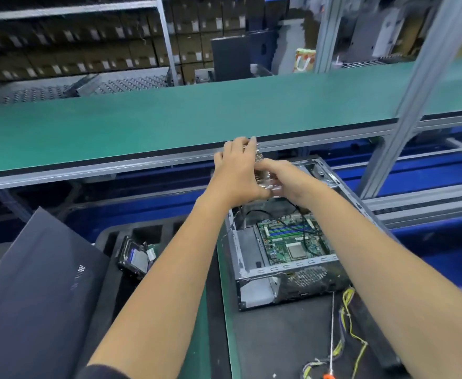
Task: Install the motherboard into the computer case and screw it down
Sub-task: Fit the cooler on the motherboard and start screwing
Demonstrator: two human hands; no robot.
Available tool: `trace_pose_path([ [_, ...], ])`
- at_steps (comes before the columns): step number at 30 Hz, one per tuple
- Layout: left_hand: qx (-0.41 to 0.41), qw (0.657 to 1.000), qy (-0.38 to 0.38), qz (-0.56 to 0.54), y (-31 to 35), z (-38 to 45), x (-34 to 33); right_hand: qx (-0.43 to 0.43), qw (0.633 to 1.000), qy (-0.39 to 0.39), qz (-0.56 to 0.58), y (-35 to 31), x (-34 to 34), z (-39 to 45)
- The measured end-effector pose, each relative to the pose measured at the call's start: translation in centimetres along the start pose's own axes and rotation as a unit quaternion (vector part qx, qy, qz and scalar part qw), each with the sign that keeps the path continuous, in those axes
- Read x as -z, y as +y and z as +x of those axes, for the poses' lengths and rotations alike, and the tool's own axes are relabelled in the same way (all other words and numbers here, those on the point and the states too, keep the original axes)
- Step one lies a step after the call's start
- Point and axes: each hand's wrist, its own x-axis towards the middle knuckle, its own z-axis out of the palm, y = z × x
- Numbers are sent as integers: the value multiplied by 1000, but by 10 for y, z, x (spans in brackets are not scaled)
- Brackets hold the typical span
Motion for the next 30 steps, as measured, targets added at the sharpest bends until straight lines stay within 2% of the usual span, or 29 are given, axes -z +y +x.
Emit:
trace_pose_path([
  [4,-45,997,-31,-55,36,17,-21,-37,987,43,152,24,42,-7],
  [8,-22,978,-147,-145,31,16,-47,-126,974,52,183,55,71,-7],
  [11,26,950,-221,-221,22,11,-70,-196,963,15,186,75,83,-5],
  [15,48,947,-230,-220,18,8,-96,-251,953,-73,150,92,91,-2],
  [17,37,948,-248,-198,15,8,-103,-277,952,-100,79,94,96,0],
  [18,28,947,-262,-182,13,8,-107,-287,954,-84,7,93,97,1],
  [21,-19,946,-317,-68,16,6,-123,-242,951,67,-180,90,103,10],
  [22,-31,943,-329,-30,18,5,-130,-217,951,99,-196,89,105,12],
  [24,-36,941,-336,2,23,1,-144,-182,955,114,-206,86,109,12],
  [30,-39,941,-336,2,34,-4,-181,-90,928,156,-326,83,120,4],
])
